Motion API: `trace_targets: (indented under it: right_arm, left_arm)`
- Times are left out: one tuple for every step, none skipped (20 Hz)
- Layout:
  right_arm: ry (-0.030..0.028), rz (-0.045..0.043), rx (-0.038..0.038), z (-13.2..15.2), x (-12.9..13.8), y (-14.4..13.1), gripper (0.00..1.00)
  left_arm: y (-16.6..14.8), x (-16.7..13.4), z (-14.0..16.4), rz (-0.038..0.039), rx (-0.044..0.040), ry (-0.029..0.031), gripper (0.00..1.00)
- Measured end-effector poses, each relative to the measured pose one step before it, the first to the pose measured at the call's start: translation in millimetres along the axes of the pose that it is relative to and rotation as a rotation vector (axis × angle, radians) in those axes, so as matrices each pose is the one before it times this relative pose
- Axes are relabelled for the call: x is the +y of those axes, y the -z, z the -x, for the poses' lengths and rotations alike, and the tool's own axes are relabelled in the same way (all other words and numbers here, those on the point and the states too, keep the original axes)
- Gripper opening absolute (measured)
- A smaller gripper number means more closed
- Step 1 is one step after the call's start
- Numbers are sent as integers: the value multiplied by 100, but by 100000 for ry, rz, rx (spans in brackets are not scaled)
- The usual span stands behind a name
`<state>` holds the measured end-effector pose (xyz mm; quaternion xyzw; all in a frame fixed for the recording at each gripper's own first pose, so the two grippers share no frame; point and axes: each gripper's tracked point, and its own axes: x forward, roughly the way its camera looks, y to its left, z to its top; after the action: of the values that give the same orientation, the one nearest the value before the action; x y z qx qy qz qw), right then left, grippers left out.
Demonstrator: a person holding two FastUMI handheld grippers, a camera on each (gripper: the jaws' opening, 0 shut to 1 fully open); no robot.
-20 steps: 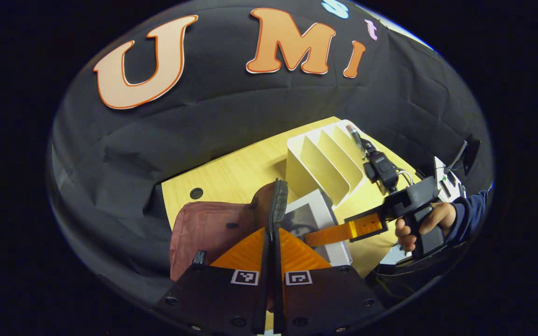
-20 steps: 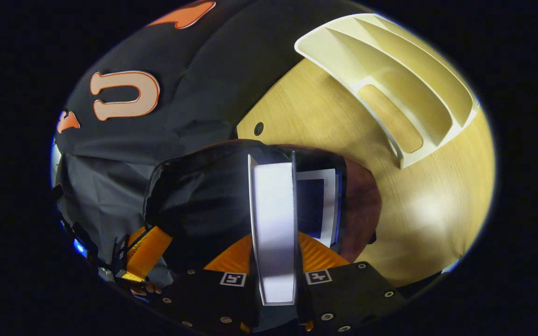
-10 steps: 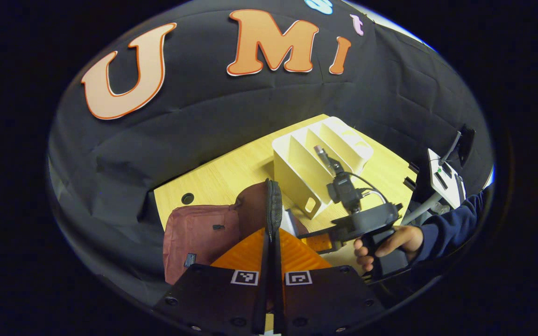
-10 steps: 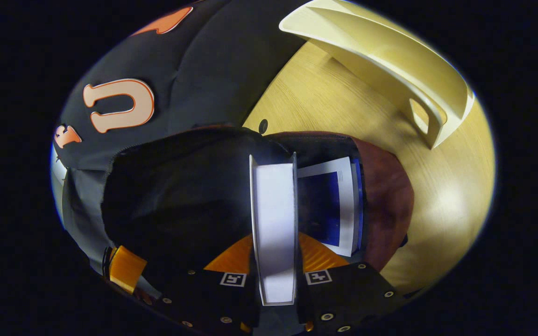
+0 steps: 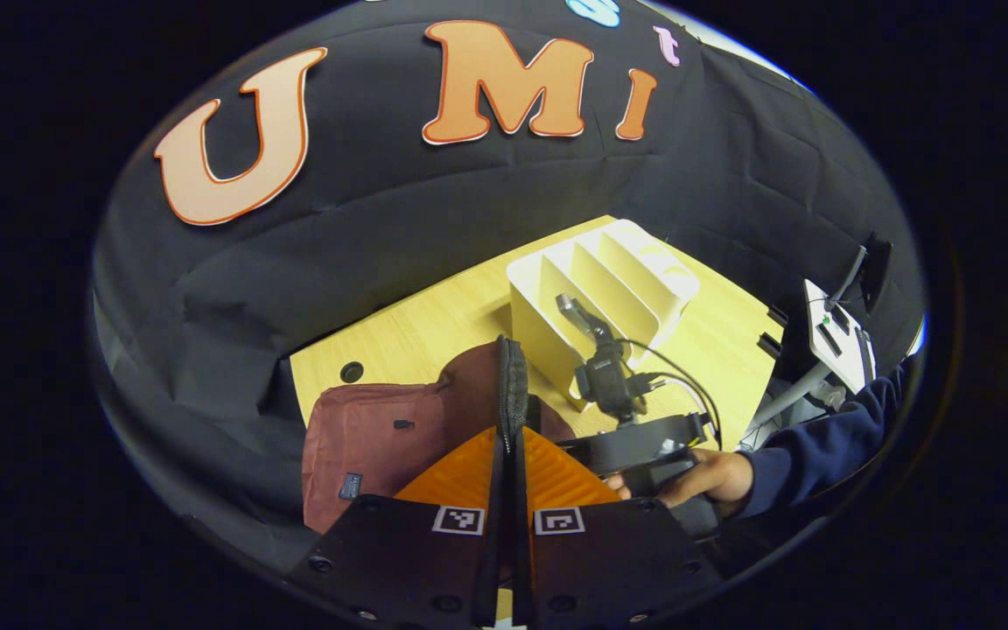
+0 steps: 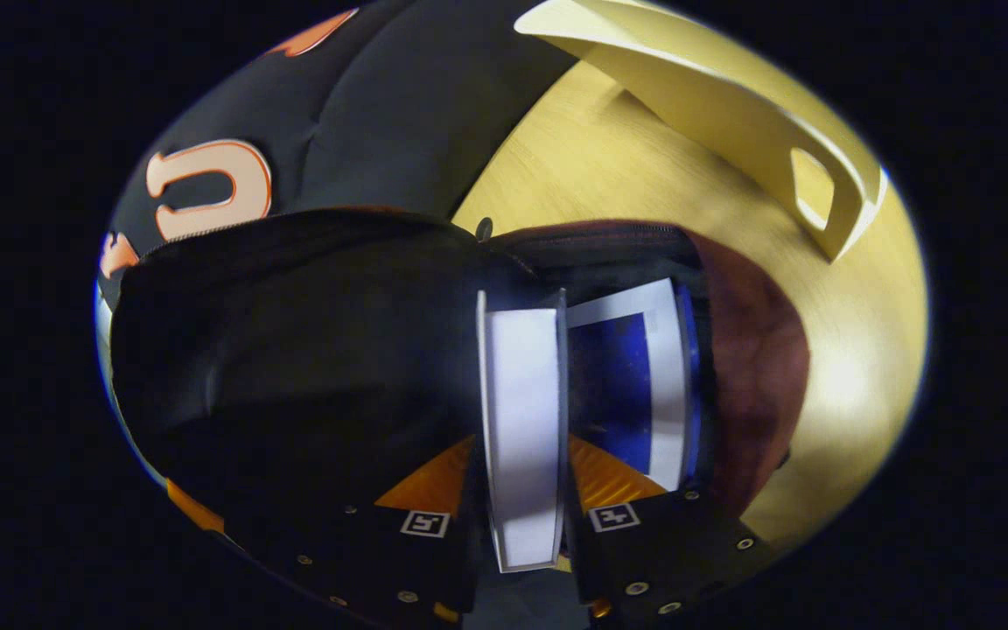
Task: Open the schoolbag, grab two books from the bookshelf and put them into the schoolbag.
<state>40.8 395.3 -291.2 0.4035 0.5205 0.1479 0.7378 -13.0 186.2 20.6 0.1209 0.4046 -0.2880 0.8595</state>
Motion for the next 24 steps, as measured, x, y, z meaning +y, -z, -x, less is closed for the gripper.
trace_targets:
  right_arm:
    - [4166,4232,-673,486,-504,-304,47]
    - [3222,3952,1719,391,-711,75,37]
    - [923,3127,-102,951,-106,-142,77]
    - [2472,1557,-865,715,-673,-230,88]
    - [752,1386,-1932,898,-493,-395,100]
    - [1854,1009,-1048,1102,-654,-381,96]
    - [1265,1524,-1520,846,-682,-262,97]
    - [1634,675,-2072,836,-622,-544,97]
    - [1213,1186,-1729,727,-873,-451,97]
    - [1870,648,-1578,842,-826,-466,97]
    - [970,1290,-2085,945,-570,-581,97]
    - [1278,1434,-1280,737,-801,-575,97]
    - [129,1278,-1113,1097,-555,-518,97]
    - [366,825,-966,705,-529,-586,97]
    - [-221,229,-921,873,-525,-471,97]
    - [-432,396,-1028,676,-601,-546,97]
    - [-122,266,-1556,661,-791,-583,97]
    - [-417,1016,-1665,849,-730,-703,97]
    - [180,1140,-1316,746,-785,-648,97]
    - [-327,1616,-1485,958,-813,-649,97]
    - [622,2268,-1064,1149,-1032,-448,97]
    - [983,2815,-1237,848,-1147,-583,97]
    - [367,2456,-1029,961,-1036,-460,98]
    - [17,2280,-1329,965,-881,-520,97]
  left_arm:
    - [208,182,-30,219,-261,-1010,7]
    - [176,19,-85,348,-295,-99,7]
    - [137,-214,-65,618,-332,644,10]
    - [115,-351,-155,471,-597,1344,12]
    - [-75,-336,-124,731,-816,1583,14]
    - [88,-313,-181,255,-675,797,14]
    - [123,43,-42,517,-503,22,14]
    - [-75,-135,-277,483,-285,410,14]
    - [124,-176,-229,1539,-516,458,14]
    - [3,-405,-379,1301,148,860,15]
    - [196,-460,-347,1189,-44,362,15]
    - [73,-495,-237,654,41,171,15]
    - [-104,-518,-256,169,-236,-253,16]
    - [30,-624,16,18,-18,-295,18]
    - [22,-786,-378,154,117,-13,19]
    - [-196,-847,-346,521,-329,-253,24]
    - [-350,-928,-288,723,-502,55,25]
    - [-318,-932,-212,819,-638,-802,28]
    - [-386,-942,-335,1024,-1023,-708,28]
    - [-494,-1028,-75,1400,-1235,-1162,32]
    - [-324,-978,-342,1518,-1200,-1755,34]
    - [-308,-1176,-347,1931,-1188,-961,50]
    - [-89,-1143,48,1681,-465,-1043,67]
    - [-115,-1120,-165,1271,-711,-1434,83]
